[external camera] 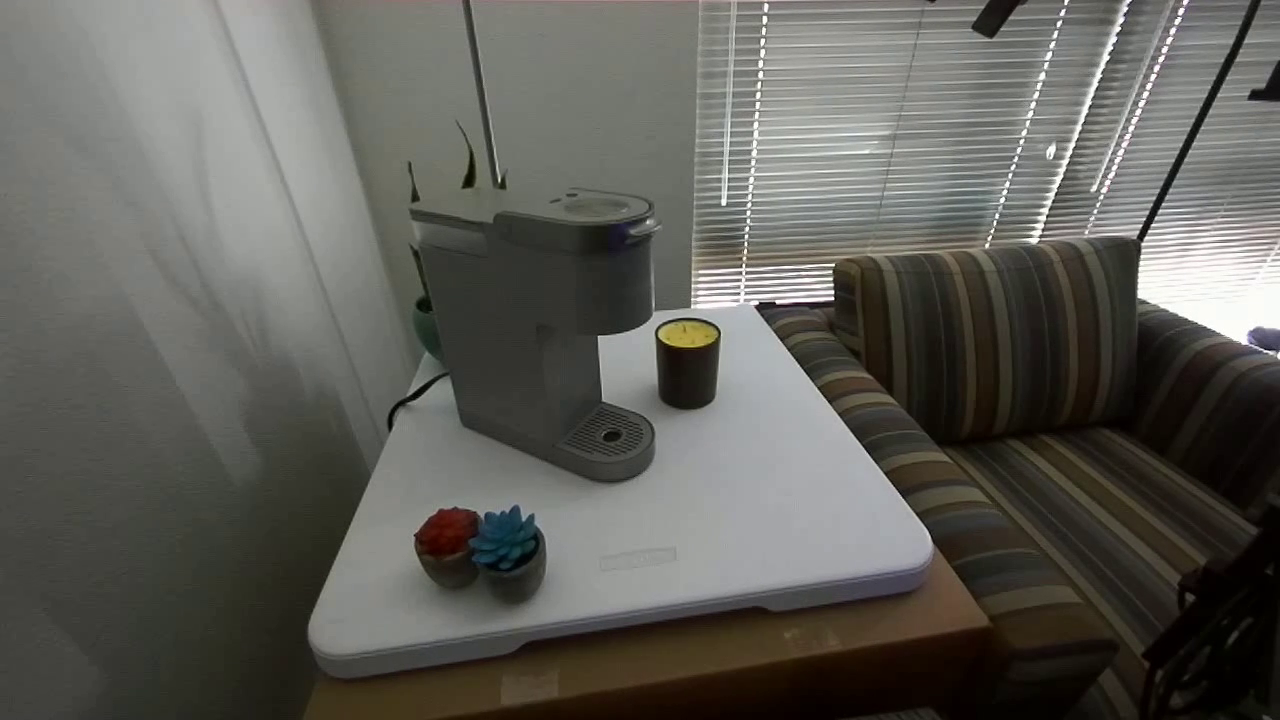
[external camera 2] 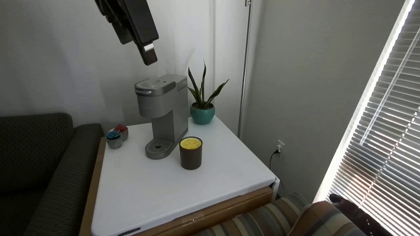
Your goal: Open the coffee maker lid
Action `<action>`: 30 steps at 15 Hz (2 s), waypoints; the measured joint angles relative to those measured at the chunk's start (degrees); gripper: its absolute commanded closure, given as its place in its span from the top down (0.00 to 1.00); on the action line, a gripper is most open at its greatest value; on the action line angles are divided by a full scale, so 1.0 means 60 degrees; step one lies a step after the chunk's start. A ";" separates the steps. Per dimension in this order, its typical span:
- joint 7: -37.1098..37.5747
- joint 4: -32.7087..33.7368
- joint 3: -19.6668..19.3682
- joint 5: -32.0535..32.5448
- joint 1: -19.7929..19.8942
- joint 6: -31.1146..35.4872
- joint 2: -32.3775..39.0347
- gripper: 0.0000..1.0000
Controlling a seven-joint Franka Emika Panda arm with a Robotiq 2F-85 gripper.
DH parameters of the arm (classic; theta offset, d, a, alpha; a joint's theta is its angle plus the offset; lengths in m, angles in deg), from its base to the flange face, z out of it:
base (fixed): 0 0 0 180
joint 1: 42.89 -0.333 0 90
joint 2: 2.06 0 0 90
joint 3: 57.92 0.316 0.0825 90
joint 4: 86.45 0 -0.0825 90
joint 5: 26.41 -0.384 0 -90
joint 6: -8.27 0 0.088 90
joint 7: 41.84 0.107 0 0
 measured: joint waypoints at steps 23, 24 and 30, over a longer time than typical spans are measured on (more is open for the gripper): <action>0.1848 0.1028 0.1740 -0.0839 -0.0552 0.1252 0.2886 1.00; 0.2335 0.1028 0.1794 -0.0488 -0.0552 0.1096 0.2964 1.00; 0.3983 0.1255 0.2246 0.0318 -0.0575 0.0026 0.3850 1.00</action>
